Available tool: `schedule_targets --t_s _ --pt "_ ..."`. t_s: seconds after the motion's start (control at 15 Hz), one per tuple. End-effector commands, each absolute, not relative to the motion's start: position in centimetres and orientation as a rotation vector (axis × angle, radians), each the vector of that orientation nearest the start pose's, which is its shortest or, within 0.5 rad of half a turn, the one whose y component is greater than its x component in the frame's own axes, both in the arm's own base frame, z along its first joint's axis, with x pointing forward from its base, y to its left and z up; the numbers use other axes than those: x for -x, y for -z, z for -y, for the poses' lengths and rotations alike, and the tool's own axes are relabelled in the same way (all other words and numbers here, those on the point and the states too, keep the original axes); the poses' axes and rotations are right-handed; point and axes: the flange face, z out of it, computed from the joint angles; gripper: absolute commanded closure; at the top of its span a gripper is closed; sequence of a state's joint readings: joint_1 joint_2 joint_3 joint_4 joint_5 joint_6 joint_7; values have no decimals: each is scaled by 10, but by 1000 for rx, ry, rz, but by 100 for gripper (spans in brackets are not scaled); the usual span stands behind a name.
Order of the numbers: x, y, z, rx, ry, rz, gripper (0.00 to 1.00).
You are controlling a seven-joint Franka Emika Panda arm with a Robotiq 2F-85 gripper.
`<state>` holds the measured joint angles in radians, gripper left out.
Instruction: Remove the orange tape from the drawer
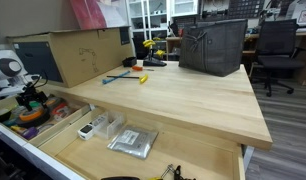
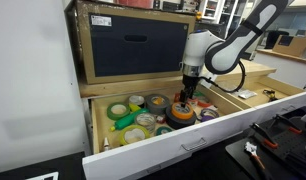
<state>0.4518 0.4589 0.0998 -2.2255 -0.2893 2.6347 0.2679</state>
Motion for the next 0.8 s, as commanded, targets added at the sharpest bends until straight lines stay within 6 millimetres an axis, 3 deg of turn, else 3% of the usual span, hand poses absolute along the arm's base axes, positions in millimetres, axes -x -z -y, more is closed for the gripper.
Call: schedule_targets --t_s 0.0,0.07,0.2,0.73 --pt "-456 -161 -292 3133 -18 843 6" --pt "-456 -160 -293 3131 -18 847 28" --pt "-455 -158 -294 3130 -19 848 32" --pt "-454 -155 -290 3104 -52 822 93"
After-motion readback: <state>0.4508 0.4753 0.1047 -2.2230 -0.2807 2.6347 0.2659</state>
